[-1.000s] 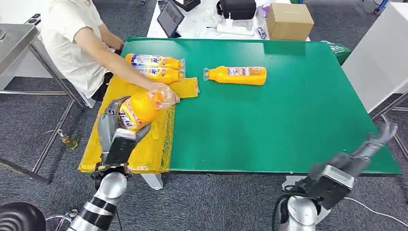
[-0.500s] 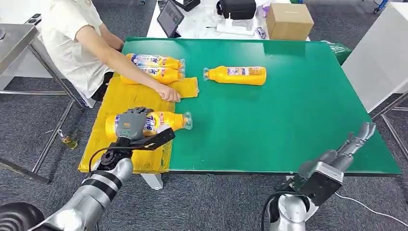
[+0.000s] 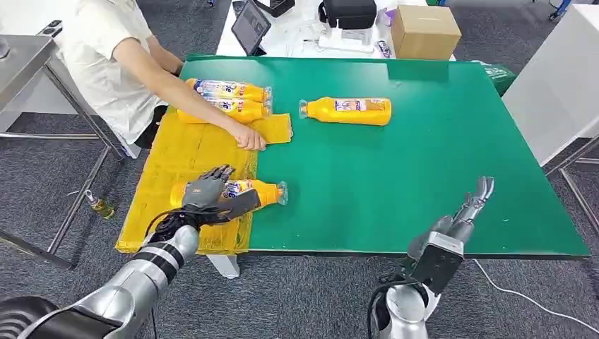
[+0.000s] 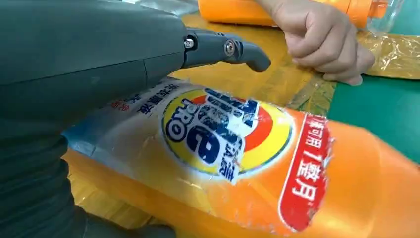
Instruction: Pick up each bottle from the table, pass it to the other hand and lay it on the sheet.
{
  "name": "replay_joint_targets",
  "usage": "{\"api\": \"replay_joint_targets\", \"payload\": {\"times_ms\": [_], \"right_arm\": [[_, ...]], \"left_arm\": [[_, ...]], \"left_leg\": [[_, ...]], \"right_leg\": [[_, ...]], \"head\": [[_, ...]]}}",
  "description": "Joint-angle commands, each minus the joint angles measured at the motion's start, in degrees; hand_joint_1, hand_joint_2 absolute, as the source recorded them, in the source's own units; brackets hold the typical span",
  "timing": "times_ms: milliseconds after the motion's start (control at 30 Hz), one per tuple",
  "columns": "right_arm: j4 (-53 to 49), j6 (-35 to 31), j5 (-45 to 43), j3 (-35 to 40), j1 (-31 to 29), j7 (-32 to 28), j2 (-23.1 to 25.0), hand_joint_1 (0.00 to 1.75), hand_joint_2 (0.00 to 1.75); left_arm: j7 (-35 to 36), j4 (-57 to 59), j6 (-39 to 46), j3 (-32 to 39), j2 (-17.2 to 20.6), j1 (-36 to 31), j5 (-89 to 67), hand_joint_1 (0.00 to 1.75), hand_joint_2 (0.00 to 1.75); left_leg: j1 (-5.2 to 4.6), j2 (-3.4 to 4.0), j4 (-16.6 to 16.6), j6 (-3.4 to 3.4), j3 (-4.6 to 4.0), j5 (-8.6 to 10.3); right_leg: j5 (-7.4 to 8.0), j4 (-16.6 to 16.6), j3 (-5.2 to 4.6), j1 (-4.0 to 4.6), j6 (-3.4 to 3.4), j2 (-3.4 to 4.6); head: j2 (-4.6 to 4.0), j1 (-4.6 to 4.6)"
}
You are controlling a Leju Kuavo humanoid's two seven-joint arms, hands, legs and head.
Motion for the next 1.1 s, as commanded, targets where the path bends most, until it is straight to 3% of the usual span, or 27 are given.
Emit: {"api": "replay_joint_targets", "payload": {"times_ms": [33, 167, 300, 633, 767, 867, 900, 1033, 1067, 1100], "right_arm": [[6.5, 0.1, 0.1, 0.9, -2.9, 0.2, -2.6, 0.0, 0.0], [6.5, 0.1, 0.3, 0.9, -2.9, 0.2, -2.8, 0.0, 0.0], [5.1, 0.1, 1.1, -0.2, -1.7, 0.2, -2.5, 0.0, 0.0], [5.1, 0.1, 1.1, -0.2, -1.7, 0.2, -2.5, 0.0, 0.0], [3.6, 0.1, 3.2, -2.4, 0.5, 0.2, -1.3, 0.0, 0.0], [3.0, 0.1, 5.1, -3.7, 1.3, 0.2, -1.2, 0.0, 0.0], [3.8, 0.1, 5.5, -3.3, 1.1, 0.2, -1.8, 0.0, 1.75], [24.1, 0.1, 21.9, -3.7, -4.0, 0.2, -7.0, 0.0, 1.75], [26.7, 0.1, 35.8, -10.1, -5.7, 0.2, -6.9, 0.0, 1.75], [30.4, 0.1, 42.4, -13.0, -7.3, 0.2, -7.8, 0.0, 1.75]], "left_arm": [[-4.3, 6.7, -9.1, 3.8, -0.8, -2.1, 6.0, 0.0, 1.75], [-9.8, 3.2, -11.3, 4.8, -0.5, -1.2, 10.5, 0.0, 1.75], [-15.4, -10.4, -6.8, 7.0, -1.9, 4.7, 18.9, 0.0, 1.75], [-15.4, -10.4, -6.8, 7.0, -1.9, 4.7, 18.9, 0.0, 1.75], [-19.5, -34.0, 0.4, 4.5, -0.8, 17.8, 29.2, 0.0, 1.75], [-19.2, -44.3, 5.7, -0.7, 0.5, 23.5, 31.6, 0.0, 1.75], [-19.1, -45.8, 7.5, -2.6, 1.1, 24.2, 31.3, 0.0, 1.75], [-19.2, -49.2, 11.0, -6.6, 2.3, 26.7, 31.6, 0.0, 1.75], [-19.4, -50.1, 10.8, -7.2, 2.2, 27.2, 32.7, 0.0, 1.75], [-19.6, -50.6, 10.9, -7.6, 2.2, 27.4, 32.8, 0.0, 1.75]], "left_leg": [[0.02, 0.12, -0.1, 0.06, 0.23, -0.04], [-0.01, 0.08, -0.1, 0.1, 0.49, -0.05], [-0.01, -0.13, -0.1, 0.1, 0.52, -0.03], [0.0, -0.19, 0.0, 0.06, 0.43, -0.04], [-0.01, -0.06, -0.1, 0.11, 0.53, -0.1], [-0.02, 0.01, -0.1, 0.11, 0.56, -0.16], [-0.02, -0.03, -0.1, 0.09, 0.52, -0.16], [0.05, 0.0, -0.1, 0.09, 0.52, -0.14], [0.06, 0.04, -0.2, 0.1, 0.54, -0.12], [0.08, -0.01, -0.1, 0.07, 0.41, -0.11]], "right_leg": [[0.01, -0.1, 0.22, 0.05, -0.1, 0.06], [0.0, -0.1, 0.53, 0.03, -0.14, 0.02], [-0.02, -0.1, 0.6, 0.02, -0.11, -0.11], [-0.05, -0.1, 0.46, 0.03, -0.1, -0.15], [-0.07, -0.1, 0.53, 0.04, -0.13, -0.05], [-0.11, -0.1, 0.55, 0.03, -0.13, 0.01], [-0.11, -0.1, 0.52, 0.03, -0.12, -0.03], [-0.08, -0.2, 0.57, 0.1, -0.15, -0.03], [-0.03, -0.3, 0.6, 0.11, -0.14, 0.03], [-0.03, -0.3, 0.5, 0.12, -0.11, 0.0]], "head": [[0.0, 0.0], [0.0, 0.0], [0.0, 0.02], [0.0, 0.02], [0.0, 0.0], [0.0, 0.02], [0.0, 0.02], [0.0, 0.02], [0.0, 0.0], [0.0, 0.02]]}}
